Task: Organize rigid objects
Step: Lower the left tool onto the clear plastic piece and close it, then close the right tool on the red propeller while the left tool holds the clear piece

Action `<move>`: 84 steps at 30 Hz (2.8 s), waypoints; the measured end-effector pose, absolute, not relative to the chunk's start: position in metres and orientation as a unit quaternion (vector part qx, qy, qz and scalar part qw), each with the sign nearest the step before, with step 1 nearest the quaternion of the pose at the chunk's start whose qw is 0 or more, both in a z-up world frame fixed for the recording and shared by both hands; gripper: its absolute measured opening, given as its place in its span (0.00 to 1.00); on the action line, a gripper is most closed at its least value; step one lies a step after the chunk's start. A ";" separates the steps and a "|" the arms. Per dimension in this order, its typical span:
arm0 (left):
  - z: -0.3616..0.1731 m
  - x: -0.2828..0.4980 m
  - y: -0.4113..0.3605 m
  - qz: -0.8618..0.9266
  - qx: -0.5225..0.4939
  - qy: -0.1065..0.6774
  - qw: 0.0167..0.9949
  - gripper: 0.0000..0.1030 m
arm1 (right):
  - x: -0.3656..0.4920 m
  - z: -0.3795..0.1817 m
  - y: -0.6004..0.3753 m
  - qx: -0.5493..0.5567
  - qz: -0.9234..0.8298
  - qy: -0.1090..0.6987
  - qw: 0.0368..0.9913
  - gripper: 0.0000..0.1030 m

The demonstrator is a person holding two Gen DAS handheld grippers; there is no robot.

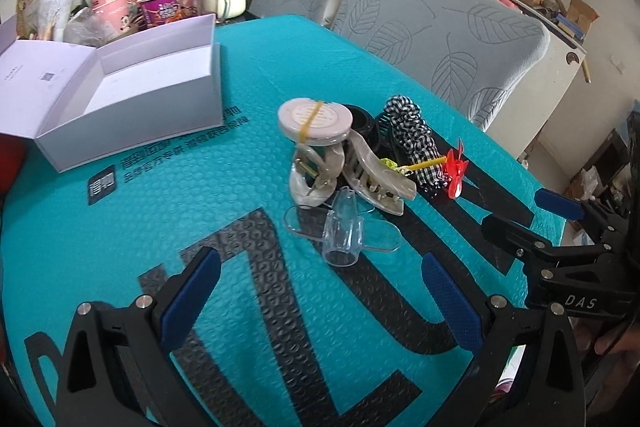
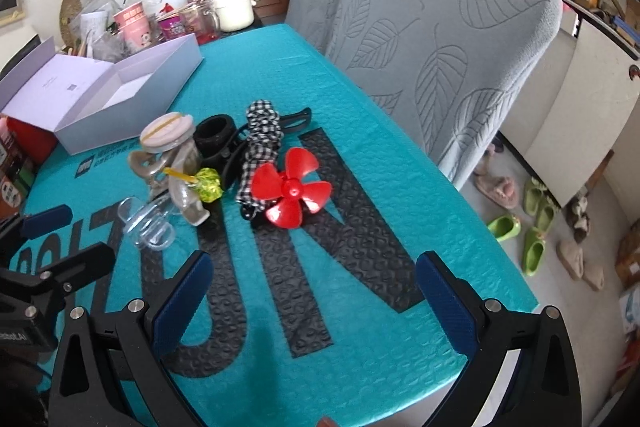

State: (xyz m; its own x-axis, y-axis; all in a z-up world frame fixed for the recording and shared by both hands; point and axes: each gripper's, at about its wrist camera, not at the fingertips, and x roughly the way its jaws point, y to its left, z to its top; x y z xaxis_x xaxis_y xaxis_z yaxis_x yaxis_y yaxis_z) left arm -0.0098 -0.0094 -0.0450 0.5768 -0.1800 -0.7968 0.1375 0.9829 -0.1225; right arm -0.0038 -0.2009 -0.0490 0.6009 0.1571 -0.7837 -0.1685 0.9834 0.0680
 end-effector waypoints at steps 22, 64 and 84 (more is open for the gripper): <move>-0.072 0.020 -0.026 -0.105 0.021 0.455 0.884 0.52 | 0.016 -0.062 -0.223 0.007 0.083 0.453 0.887 1.00; -0.049 -0.013 0.031 -0.086 -0.065 0.425 0.899 0.52 | 0.042 -0.065 -0.189 0.015 0.177 0.398 0.900 0.52; -0.036 -0.038 0.042 -0.079 -0.070 0.403 0.909 0.52 | 0.000 -0.045 -0.197 0.022 0.174 0.382 0.907 0.52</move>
